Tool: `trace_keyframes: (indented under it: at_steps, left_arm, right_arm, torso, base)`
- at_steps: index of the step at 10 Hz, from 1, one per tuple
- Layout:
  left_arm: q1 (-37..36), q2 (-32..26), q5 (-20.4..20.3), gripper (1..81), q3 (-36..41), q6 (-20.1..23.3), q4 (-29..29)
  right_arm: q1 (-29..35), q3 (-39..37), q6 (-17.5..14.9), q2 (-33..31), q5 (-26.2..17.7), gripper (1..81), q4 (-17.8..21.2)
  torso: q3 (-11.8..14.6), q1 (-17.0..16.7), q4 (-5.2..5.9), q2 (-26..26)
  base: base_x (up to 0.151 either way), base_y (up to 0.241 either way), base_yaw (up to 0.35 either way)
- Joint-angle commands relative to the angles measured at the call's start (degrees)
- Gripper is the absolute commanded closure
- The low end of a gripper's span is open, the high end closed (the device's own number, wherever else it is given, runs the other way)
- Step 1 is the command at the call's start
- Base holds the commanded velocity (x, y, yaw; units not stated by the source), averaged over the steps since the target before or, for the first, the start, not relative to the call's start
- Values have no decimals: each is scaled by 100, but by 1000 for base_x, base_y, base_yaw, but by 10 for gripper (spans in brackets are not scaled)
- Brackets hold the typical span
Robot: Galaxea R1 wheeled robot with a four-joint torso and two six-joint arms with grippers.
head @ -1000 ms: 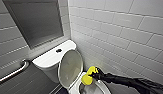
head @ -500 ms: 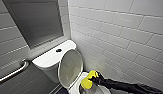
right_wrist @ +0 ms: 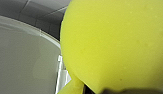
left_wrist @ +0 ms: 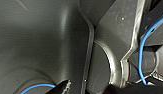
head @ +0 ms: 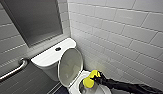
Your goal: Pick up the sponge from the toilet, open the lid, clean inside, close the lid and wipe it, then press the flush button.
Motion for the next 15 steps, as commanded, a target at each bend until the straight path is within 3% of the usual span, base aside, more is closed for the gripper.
trace_keyframes:
  at_steps: [1,4,8,15]
  left_arm:
    - [198,-47,387,10,95,3,-7]
    - [207,-20,387,10,95,3,11]
    - [216,32,386,10,95,3,64]
    - [216,94,378,10,95,29,90]
  right_arm:
    - [500,-249,100,10,461,811,121]
    - [130,-31,232,-366,795,811,130]
    - [-282,1648,206,-1702,919,811,51]
    - [-1452,2072,188,-2460,1446,811,51]
  torso:
    - [0,0,0,0]
    - [0,0,0,0]
    - [0,0,0,0]
    - [0,0,0,-2]
  base:
    - [0,0,0]
    - [0,0,0]
    - [0,0,0]
    - [0,0,0]
